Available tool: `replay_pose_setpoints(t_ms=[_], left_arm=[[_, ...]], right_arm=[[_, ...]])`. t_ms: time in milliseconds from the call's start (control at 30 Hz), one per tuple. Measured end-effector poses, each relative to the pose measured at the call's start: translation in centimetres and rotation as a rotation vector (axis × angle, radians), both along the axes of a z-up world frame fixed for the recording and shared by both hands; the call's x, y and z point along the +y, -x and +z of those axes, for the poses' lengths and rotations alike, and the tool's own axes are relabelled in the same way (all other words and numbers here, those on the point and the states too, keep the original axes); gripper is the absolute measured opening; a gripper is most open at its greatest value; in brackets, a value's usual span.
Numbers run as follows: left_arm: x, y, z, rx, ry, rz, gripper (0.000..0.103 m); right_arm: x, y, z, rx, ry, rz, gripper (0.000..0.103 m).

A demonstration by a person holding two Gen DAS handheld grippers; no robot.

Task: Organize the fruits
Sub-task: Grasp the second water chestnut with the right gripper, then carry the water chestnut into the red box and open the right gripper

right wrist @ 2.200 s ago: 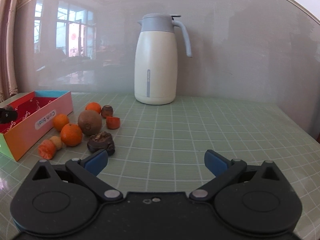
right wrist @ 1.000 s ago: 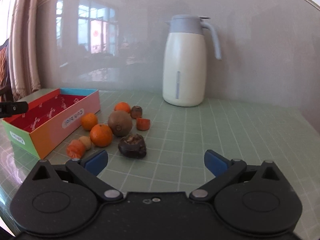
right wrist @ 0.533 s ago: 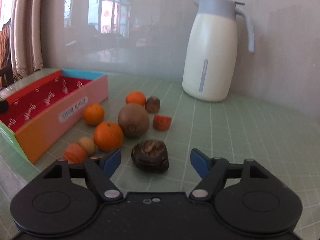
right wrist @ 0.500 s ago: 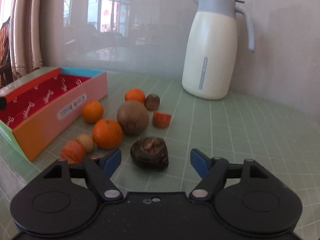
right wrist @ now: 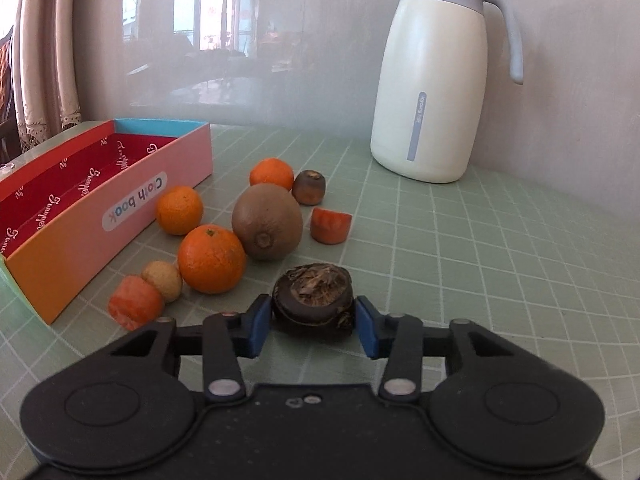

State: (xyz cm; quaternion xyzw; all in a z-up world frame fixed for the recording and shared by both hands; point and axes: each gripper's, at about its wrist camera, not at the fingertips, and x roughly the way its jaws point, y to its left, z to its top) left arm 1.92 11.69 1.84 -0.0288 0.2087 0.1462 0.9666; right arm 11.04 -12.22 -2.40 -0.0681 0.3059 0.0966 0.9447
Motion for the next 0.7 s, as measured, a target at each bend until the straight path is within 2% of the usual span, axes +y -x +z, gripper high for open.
replay_pose_setpoints(t_ms=[333,700], left_arm=[[0.8,0.5,0.1,-0.005,0.004,0.009,0.103],[4.5,2.2,0.0,-0.010,0.007,0.075,0.103]], right_arm=[[0.6,1.2,2.3,-0.070,-0.024,0.002,0.043],[6.6,2.5,4.4,-0.131,-0.090,0.131,0.043]])
